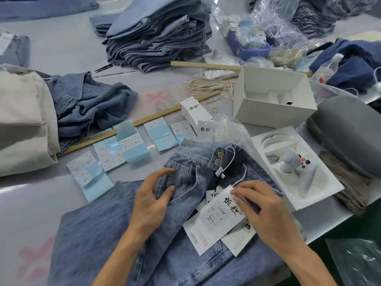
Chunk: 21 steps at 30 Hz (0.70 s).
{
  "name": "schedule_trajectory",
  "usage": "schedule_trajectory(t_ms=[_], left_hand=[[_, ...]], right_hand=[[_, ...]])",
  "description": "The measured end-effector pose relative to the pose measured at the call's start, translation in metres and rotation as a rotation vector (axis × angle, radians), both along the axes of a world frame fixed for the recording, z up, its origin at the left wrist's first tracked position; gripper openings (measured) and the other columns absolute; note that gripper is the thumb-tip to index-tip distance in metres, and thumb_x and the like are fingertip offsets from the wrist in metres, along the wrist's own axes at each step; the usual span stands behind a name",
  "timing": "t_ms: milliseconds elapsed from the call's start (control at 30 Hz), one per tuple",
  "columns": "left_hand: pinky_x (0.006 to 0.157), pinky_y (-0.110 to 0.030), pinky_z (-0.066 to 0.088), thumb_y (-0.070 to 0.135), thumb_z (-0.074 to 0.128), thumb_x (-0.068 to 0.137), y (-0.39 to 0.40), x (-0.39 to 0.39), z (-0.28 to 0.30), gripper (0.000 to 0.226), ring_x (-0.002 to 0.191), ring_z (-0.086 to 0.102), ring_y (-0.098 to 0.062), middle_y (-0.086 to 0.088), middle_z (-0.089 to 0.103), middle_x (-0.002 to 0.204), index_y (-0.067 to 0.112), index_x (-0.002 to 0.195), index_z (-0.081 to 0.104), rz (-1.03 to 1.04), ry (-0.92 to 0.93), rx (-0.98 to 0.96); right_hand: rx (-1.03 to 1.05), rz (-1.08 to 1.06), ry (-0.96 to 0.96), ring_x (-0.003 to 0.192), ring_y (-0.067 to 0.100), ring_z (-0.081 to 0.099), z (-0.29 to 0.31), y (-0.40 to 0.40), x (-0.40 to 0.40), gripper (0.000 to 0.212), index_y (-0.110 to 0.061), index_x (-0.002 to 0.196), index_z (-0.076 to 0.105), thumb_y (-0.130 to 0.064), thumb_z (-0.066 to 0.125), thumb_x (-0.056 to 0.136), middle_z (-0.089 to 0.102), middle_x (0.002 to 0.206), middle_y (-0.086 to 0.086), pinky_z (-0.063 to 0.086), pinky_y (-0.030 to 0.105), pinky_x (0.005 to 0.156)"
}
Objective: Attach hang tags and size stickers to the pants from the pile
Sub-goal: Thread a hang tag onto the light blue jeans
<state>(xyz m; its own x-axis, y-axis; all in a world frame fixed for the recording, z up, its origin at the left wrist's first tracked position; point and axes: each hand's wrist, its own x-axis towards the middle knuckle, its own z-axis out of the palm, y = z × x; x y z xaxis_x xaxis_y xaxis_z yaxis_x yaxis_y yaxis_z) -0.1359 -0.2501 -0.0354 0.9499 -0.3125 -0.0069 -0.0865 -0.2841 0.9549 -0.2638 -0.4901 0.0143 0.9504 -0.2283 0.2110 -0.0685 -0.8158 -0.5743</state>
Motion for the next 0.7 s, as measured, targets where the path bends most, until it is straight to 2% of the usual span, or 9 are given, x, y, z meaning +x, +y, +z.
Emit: schedule_trajectory(t_ms=[67, 133, 167, 267, 367, 433, 533, 633, 700], left_hand=[[0.100, -0.039, 0.054, 0.005, 0.071, 0.093, 0.001, -0.006, 0.008, 0.051, 0.103, 0.064, -0.017, 0.019, 0.068, 0.108, 0.042, 0.126, 0.062, -0.009, -0.042, 0.050], [0.075, -0.023, 0.051, 0.010, 0.071, 0.094, 0.004, -0.015, 0.018, 0.054, 0.085, 0.060, -0.015, 0.015, 0.062, 0.090, 0.050, 0.128, 0.059, -0.025, -0.149, 0.084], [0.069, -0.015, 0.049, 0.014, 0.071, 0.094, 0.006, -0.020, 0.023, 0.054, 0.081, 0.060, -0.008, 0.018, 0.062, 0.087, 0.052, 0.129, 0.058, -0.025, -0.177, 0.085], [0.088, -0.007, 0.049, 0.030, 0.068, 0.091, 0.007, -0.032, 0.037, 0.058, 0.110, 0.063, 0.011, 0.038, 0.065, 0.116, 0.056, 0.139, 0.050, -0.049, -0.164, 0.017], [0.090, -0.012, 0.052, 0.023, 0.070, 0.093, 0.007, -0.043, 0.035, 0.069, 0.116, 0.065, 0.003, 0.029, 0.068, 0.124, 0.050, 0.149, 0.040, -0.147, -0.102, -0.056], [0.094, -0.010, 0.049, 0.011, 0.072, 0.094, 0.004, -0.051, 0.024, 0.072, 0.124, 0.059, 0.004, 0.028, 0.067, 0.126, 0.053, 0.146, 0.043, -0.184, 0.004, -0.090], [0.093, -0.009, 0.048, 0.003, 0.070, 0.094, 0.001, -0.054, 0.007, 0.067, 0.119, 0.062, 0.004, 0.028, 0.069, 0.121, 0.054, 0.134, 0.055, -0.054, 0.111, -0.115], [0.090, -0.007, 0.048, 0.005, 0.073, 0.092, 0.001, -0.049, -0.004, 0.058, 0.112, 0.064, 0.009, 0.035, 0.066, 0.118, 0.049, 0.127, 0.058, 0.106, 0.088, -0.091], [0.091, -0.008, 0.048, 0.007, 0.074, 0.092, 0.001, -0.049, -0.007, 0.055, 0.114, 0.064, 0.006, 0.032, 0.067, 0.121, 0.045, 0.130, 0.059, 0.115, 0.082, -0.108]], right_hand=[[-0.040, 0.008, 0.038, 0.096, 0.008, 0.063, -0.001, 0.006, 0.001, 0.016, -0.016, 0.102, 0.078, -0.023, 0.071, 0.090, 0.067, 0.101, -0.012, 0.054, 0.031, 0.087], [-0.076, 0.015, 0.084, 0.097, 0.008, 0.063, -0.002, 0.008, 0.002, 0.015, -0.017, 0.103, 0.078, -0.018, 0.077, 0.088, 0.068, 0.101, -0.012, 0.054, 0.037, 0.089], [-0.077, 0.019, 0.091, 0.097, 0.008, 0.062, -0.002, 0.007, 0.002, 0.016, -0.018, 0.104, 0.078, -0.018, 0.077, 0.088, 0.068, 0.101, -0.013, 0.054, 0.036, 0.090], [-0.010, 0.010, 0.046, 0.095, 0.004, 0.064, 0.006, 0.003, 0.005, 0.014, -0.020, 0.104, 0.077, -0.018, 0.073, 0.091, 0.068, 0.101, -0.019, 0.052, 0.023, 0.084], [0.126, -0.011, -0.043, 0.090, 0.002, 0.069, 0.022, -0.003, 0.013, 0.017, -0.024, 0.103, 0.076, -0.013, 0.072, 0.090, 0.071, 0.096, -0.021, 0.054, 0.018, 0.078], [0.138, 0.016, -0.075, 0.090, 0.003, 0.070, 0.029, -0.008, 0.021, 0.017, -0.027, 0.101, 0.075, -0.015, 0.072, 0.090, 0.071, 0.097, -0.021, 0.054, 0.015, 0.078], [0.095, 0.122, 0.149, 0.091, 0.005, 0.067, 0.027, -0.011, 0.031, 0.015, -0.031, 0.100, 0.074, -0.021, 0.075, 0.090, 0.069, 0.099, -0.021, 0.054, 0.023, 0.080], [-0.036, 0.256, 0.380, 0.104, -0.004, 0.059, 0.014, -0.005, 0.032, 0.026, -0.034, 0.115, 0.071, -0.025, 0.075, 0.091, 0.058, 0.116, -0.027, 0.040, 0.008, 0.089], [-0.012, 0.277, 0.343, 0.112, -0.007, 0.056, 0.010, -0.002, 0.028, 0.031, -0.029, 0.118, 0.073, -0.016, 0.076, 0.090, 0.057, 0.122, -0.026, 0.036, 0.002, 0.092]])
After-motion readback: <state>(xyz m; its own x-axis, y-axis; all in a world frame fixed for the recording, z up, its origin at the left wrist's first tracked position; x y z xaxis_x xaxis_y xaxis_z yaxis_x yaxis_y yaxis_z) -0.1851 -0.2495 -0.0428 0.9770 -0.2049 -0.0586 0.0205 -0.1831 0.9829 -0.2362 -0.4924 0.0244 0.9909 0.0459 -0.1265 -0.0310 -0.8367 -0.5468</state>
